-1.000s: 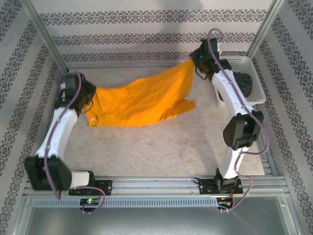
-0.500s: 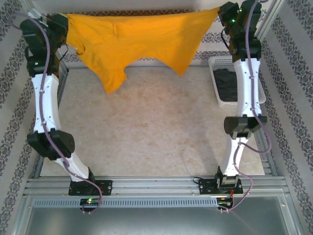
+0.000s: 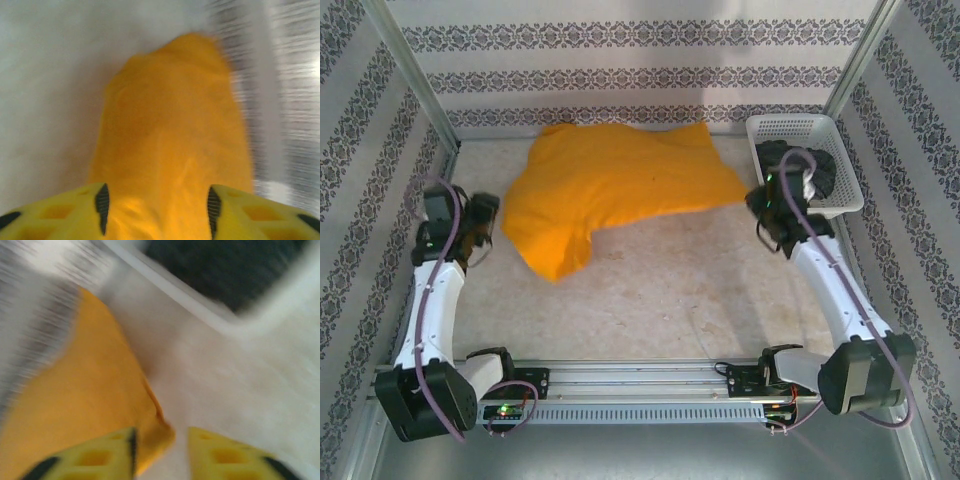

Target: Fold and stack the t-shirts

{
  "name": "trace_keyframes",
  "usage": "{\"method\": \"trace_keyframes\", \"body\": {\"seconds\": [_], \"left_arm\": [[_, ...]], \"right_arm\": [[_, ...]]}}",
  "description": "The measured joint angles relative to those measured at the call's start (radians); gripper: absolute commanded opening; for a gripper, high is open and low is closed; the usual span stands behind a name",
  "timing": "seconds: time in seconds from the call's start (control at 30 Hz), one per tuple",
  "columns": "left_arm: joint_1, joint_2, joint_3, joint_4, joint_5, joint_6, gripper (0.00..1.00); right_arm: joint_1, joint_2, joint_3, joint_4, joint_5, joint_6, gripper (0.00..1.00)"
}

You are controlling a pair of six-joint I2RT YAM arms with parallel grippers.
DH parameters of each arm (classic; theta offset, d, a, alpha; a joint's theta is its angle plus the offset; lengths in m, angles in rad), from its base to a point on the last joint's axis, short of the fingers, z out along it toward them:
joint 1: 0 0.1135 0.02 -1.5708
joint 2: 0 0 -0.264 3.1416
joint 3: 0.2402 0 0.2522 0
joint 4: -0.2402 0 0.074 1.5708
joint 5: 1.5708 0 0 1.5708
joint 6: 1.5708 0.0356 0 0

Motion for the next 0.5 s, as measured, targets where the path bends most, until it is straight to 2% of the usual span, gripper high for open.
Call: {"method": "trace_keyframes", "body": {"seconds": [0.13, 0.2, 0.37, 0.5], "left_arm": [[-0.018, -0.008, -0.074, -0.13, -0.019, 0.039, 0.57], [-0.039, -0.035, -0.074, -0.159, -0.022, 0.054, 0.54], [-0.095, -0.074, -0.089, -0.175, -0.011, 0.059, 0.38], [-0.163, 0.001, -0.104, -0.148, 0.01, 0.03, 0.31]], "right_arm": [[0.001, 0.008, -0.145, -0.099, 0.004, 0.0, 0.53], [0.012, 0.008, -0.146, -0.113, 0.007, -0.012, 0.52], [0.089, 0.037, -0.095, -0.102, 0.027, -0.063, 0.48], [0.117, 0.131, -0.042, -0.037, 0.014, -0.111, 0.37]]}}
